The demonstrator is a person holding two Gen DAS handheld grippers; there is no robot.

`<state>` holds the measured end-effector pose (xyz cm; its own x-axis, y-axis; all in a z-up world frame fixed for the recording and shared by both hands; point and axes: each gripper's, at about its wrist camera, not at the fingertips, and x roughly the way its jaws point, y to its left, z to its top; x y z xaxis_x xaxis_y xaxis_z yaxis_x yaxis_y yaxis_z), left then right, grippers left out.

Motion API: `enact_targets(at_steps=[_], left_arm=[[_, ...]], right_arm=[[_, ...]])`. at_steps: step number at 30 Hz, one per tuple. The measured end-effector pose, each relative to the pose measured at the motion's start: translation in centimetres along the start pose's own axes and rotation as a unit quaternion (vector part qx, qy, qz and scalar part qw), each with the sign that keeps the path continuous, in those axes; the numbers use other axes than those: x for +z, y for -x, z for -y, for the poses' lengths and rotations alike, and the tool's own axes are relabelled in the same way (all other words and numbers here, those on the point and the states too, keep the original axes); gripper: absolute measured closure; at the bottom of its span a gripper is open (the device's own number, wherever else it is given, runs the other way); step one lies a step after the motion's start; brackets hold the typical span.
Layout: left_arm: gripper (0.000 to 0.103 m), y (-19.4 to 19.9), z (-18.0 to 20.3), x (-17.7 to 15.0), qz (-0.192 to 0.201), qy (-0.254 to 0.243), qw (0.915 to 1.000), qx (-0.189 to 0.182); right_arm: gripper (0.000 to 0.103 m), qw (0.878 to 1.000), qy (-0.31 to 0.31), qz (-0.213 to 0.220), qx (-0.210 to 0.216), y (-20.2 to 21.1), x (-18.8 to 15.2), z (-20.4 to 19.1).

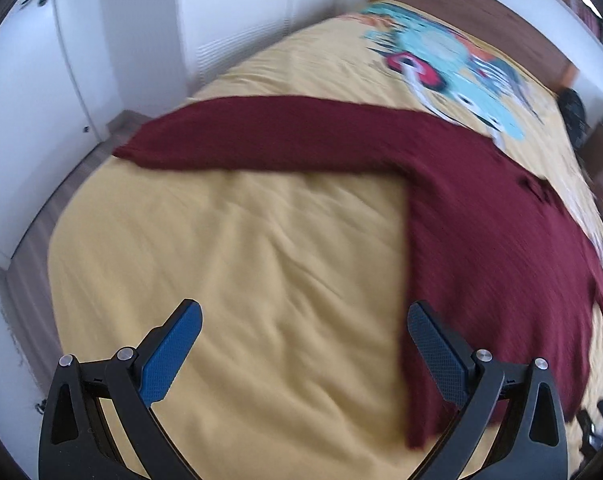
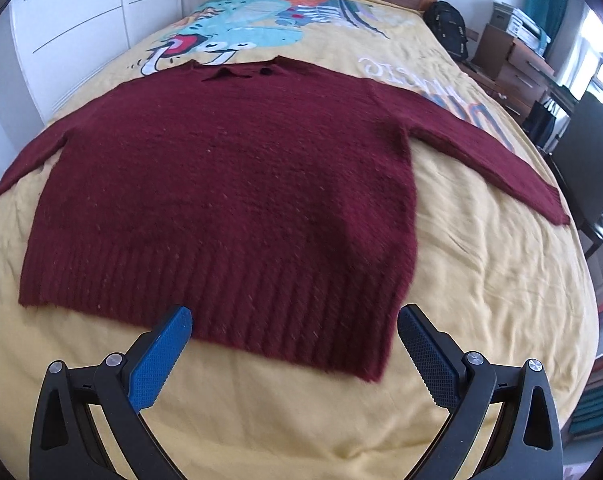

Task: Fold small clothes
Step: 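Reach the left gripper to the sweater sleeve cuff and close on it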

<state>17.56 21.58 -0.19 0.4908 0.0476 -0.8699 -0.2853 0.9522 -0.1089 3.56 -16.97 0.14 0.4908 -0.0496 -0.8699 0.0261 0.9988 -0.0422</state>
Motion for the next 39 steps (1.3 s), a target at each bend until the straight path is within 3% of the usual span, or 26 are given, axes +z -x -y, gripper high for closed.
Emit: enact_targets(at_steps=[3,9,12,16,20,22,29,33,35,36,37,39], left_arm=[[0.002,-1.6,-2.2,2.3,0.004,0.021,0.9995,0.023],[0.002,-5.9,-10.4,7.2,0.0,0.144,0.9893,0.025],[0.002,-7.5,-14.1,8.6,-0.005,0.21,0.9776,-0.001],[0.002,-9.3,-19.4,9.9,-0.003,0.303,0.952,-0.04],[0.012,-10.5,-22.5,10.6,0.0,0.343,0.9376,-0.055],[0.025,-11.2,-23.8,10.5,-0.003,0.364,0.9287,-0.071],[0.03,-12.2,-25.3,11.2,0.008,0.384,0.9197,-0.082],[0.05,-13.0,-25.8,11.8,0.007,0.396,0.9143,-0.083],[0.067,-13.5,-25.8,12.0,0.005,0.401,0.9123,-0.082],[0.083,-13.5,-26.2,11.9,0.004,0.408,0.9086,-0.089],[0.092,-13.7,-26.3,11.9,0.004,0.415,0.9048,-0.097],[0.093,-13.4,-26.4,12.0,0.011,0.417,0.9032,-0.103]], right_arm=[[0.0,1.0,0.006,-0.002,0.0,-0.8,1.1,-0.7],[0.0,1.0,0.01,-0.008,-0.002,-2.2,2.7,-1.2],[0.0,1.0,0.012,-0.014,-0.006,-3.0,3.2,-1.3],[0.0,1.0,0.017,-0.024,-0.011,-3.9,3.6,-1.4],[0.0,0.999,0.019,-0.03,-0.015,-4.4,3.6,-1.5],[0.0,0.999,0.02,-0.035,-0.015,-4.8,3.6,-1.4],[0.0,0.999,0.021,-0.047,-0.015,-5.8,3.3,-1.2],[0.0,0.998,0.021,-0.053,-0.012,-6.3,3.2,-0.9],[0.0,0.998,0.019,-0.053,-0.012,-6.3,3.1,-0.7],[0.0,0.998,0.018,-0.052,-0.013,-6.3,3.0,-0.7],[0.0,0.998,0.016,-0.052,-0.013,-6.2,2.9,-0.5],[0.0,0.998,0.013,-0.052,-0.014,-6.1,2.7,-0.2]])
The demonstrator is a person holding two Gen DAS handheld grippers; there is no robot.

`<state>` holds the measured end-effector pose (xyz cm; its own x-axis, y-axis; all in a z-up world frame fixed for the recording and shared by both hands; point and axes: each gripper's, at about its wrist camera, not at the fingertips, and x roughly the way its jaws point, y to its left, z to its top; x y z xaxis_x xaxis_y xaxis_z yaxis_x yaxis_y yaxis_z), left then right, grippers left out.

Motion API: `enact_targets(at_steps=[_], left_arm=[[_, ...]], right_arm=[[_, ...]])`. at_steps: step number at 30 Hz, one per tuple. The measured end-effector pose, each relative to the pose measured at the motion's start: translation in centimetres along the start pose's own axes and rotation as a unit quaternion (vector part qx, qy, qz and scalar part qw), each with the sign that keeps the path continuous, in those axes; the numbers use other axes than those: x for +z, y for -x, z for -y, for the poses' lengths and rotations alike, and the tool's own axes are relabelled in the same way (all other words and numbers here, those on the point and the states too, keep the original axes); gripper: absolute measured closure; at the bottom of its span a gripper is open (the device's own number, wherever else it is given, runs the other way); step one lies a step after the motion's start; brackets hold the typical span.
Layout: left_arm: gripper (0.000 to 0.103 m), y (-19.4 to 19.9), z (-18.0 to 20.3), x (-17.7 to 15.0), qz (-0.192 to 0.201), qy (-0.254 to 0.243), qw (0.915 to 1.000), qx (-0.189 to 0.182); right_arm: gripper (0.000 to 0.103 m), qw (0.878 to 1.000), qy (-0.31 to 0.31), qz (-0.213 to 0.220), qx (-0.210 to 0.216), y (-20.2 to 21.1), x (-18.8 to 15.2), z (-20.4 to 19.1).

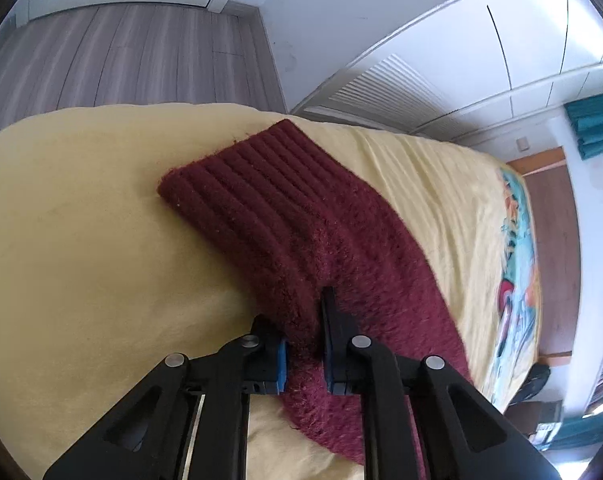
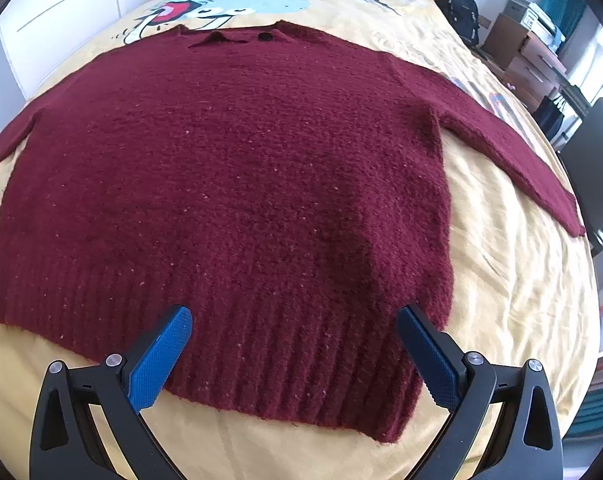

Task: Fold small clothes
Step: 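Reach the left gripper to the sweater sleeve cuff and close on it, then lift the sleeve with the left gripper and carry it across the sweater body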

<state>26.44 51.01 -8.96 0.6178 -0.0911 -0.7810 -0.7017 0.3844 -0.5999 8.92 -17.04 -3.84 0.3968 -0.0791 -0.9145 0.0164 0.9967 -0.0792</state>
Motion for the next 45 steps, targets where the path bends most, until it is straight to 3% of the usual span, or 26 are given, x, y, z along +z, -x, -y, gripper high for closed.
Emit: enact_targets(at_steps=[9,15,23,29,35,39,45], left_arm=[[0.095,1.5,4.2,-1.2,0.005,-0.038,0.9987,-0.033],[0.095,2.2,9.8,-3.9,-0.015,-0.073,0.9952,-0.063],[0.095,1.6,18.2,-10.1,-0.058,-0.095,0.987,-0.116],[0.095,0.2,24.0,-16.6,-0.1,-0.113,0.9784,-0.141],[0.095,-1.6,30.1,-24.2,-0.139,-0.162,0.9648,-0.153],[0.095,-2.8,34.2,-30.1,-0.167,-0.213,0.9504,-0.154],[0.095,-4.0,36.0,-37.8,-0.208,-0.274,0.9281,-0.143]], right_arm=[[0.0,1.0,-0.019,0.009,0.003,0.9,-1.0,1.4],[0.0,0.999,-0.036,0.022,0.01,2.0,-1.9,2.8],[0.0,0.997,-0.069,0.035,0.011,3.5,-3.9,6.0],[0.0,0.995,-0.084,0.044,0.013,4.3,-5.5,8.3],[0.0,0.994,-0.092,0.053,0.015,4.9,-6.5,10.5],[0.0,0.993,-0.105,0.054,0.015,5.0,-7.1,12.2],[0.0,0.991,-0.126,0.05,0.018,4.7,-8.2,14.4]])
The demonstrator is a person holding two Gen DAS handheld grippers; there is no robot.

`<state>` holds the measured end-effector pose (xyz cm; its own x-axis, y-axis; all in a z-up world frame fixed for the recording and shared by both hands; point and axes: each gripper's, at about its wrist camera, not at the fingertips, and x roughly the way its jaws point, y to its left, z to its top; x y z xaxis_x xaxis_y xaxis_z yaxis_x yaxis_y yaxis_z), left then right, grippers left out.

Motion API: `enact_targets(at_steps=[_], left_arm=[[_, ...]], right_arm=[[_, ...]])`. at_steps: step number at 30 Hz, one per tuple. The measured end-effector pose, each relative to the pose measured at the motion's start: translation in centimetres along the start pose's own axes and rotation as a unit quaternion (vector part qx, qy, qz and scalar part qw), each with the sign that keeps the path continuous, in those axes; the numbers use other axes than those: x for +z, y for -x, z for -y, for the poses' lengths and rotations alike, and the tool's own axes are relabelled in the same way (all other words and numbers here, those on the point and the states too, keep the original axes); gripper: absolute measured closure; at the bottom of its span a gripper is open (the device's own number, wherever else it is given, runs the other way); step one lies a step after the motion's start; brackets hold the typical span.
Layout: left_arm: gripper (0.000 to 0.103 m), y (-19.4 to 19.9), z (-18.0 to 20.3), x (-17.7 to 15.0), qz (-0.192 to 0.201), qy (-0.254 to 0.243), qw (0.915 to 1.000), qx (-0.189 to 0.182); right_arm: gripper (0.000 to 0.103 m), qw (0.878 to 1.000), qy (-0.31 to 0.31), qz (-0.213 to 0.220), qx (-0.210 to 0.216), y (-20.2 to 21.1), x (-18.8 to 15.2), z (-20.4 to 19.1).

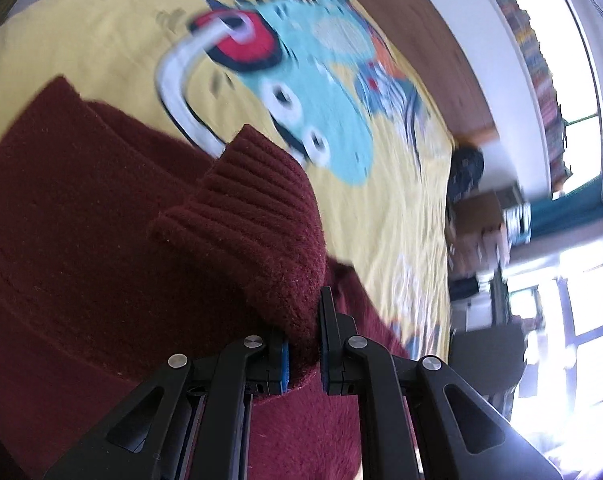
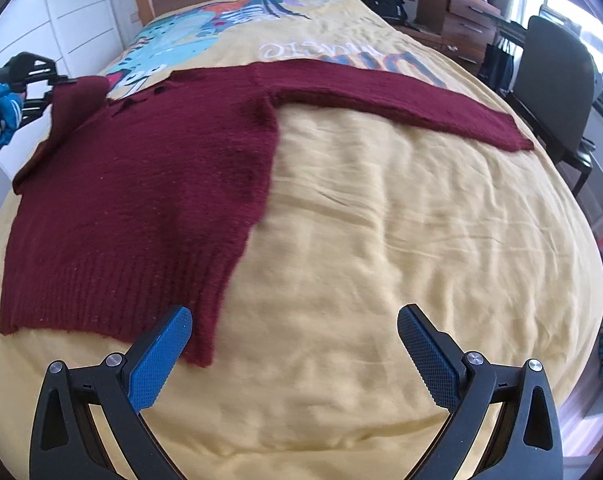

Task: Fold small clothes
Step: 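Lift the sleeve with the left gripper and carry it across the sweater body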

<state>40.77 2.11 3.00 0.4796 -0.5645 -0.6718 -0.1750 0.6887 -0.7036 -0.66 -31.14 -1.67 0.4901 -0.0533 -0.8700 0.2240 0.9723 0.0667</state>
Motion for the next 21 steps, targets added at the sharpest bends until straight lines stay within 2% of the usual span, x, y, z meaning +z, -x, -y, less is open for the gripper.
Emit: enact_targets(at_steps=[4,10,14,21], left_arm=[[0.095,-3.0,1.4,-2.8,-0.033,-0.029,0.9988,0.021],[0.095,-5.2,1.2,-6.1,-0.072,-0.065,0.994,0.051],[0.095,-5.5,1.8,-6.8,-0.079,-0.08,0.9926,0.046],[0.094,-6.7,2.0,-8.7,-0.101,-0.125,0.9838,0.08]], right_arm=[[0.0,1.0,-0.005,-0.004,0.003,-0.5,0.0,0.6],[0.0,1.0,-0.007,-0.01,0.008,-1.3,0.2,0.9],[0.0,1.0,-0.003,-0.015,0.011,-1.9,0.2,0.7],[0.0,1.0,-0.004,-0.018,0.013,-2.3,0.1,0.7]])
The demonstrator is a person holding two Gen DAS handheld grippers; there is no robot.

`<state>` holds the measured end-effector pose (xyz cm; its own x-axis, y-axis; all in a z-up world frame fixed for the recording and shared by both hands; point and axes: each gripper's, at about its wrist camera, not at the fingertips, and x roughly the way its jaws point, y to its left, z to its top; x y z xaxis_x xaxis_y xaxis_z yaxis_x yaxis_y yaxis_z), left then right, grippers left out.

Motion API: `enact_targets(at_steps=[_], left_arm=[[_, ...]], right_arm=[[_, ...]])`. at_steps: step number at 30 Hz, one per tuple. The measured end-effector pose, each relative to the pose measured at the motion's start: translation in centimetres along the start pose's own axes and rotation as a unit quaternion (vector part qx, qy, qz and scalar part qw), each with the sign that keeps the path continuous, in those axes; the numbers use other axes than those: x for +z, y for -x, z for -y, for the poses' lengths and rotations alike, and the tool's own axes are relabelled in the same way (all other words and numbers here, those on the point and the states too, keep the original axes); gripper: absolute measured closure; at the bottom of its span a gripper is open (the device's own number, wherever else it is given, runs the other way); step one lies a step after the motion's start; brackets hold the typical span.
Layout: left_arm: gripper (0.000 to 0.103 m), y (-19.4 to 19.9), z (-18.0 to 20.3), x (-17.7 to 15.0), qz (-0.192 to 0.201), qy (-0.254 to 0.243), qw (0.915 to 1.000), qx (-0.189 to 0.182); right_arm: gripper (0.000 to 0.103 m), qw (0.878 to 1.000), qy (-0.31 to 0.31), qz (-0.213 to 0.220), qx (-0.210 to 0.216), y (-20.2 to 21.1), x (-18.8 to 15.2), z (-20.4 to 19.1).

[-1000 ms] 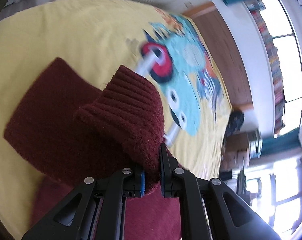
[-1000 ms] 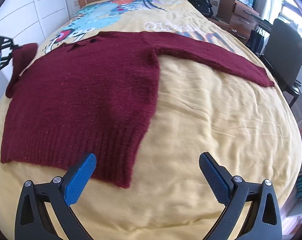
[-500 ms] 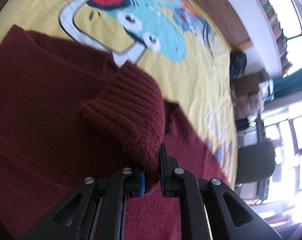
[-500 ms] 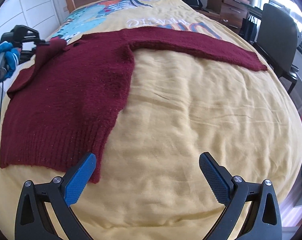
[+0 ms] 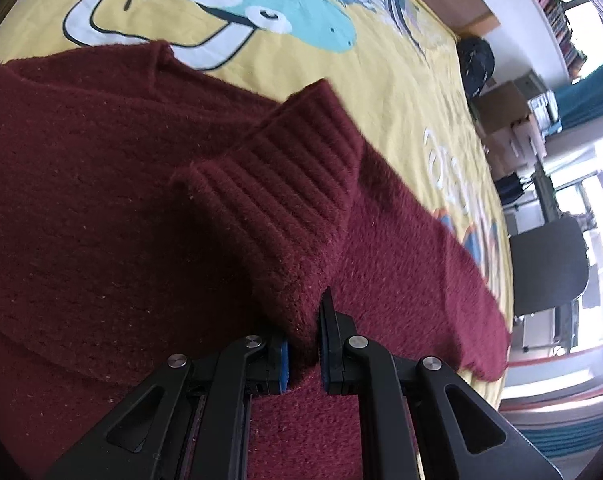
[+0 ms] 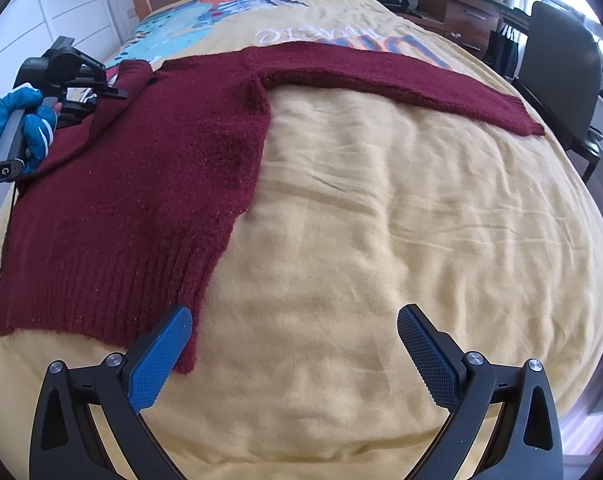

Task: Fold small clothes
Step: 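Lift the sleeve with the left gripper and carry it across the sweater body, then open the left gripper to lay the sleeve on the body and withdraw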

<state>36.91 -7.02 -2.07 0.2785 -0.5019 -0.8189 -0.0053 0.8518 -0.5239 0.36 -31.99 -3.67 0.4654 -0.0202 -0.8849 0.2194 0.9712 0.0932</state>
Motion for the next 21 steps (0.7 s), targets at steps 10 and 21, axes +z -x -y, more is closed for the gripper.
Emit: enact_targets(at_steps=[10,21], left_arm=[[0.09,-1.2,1.8,-0.8,-0.008,-0.05,0.9979,0.042],[0.077,-1.2,6.1,-2.3,-0.018,-0.112,0.9932,0.029]], right_arm=[[0.0,1.0,0.0,0.0,-0.002,-0.3,-0.2,-0.1],[0.0,1.0,-0.018,0.006,0.006,0.2,-0.5,0.7]])
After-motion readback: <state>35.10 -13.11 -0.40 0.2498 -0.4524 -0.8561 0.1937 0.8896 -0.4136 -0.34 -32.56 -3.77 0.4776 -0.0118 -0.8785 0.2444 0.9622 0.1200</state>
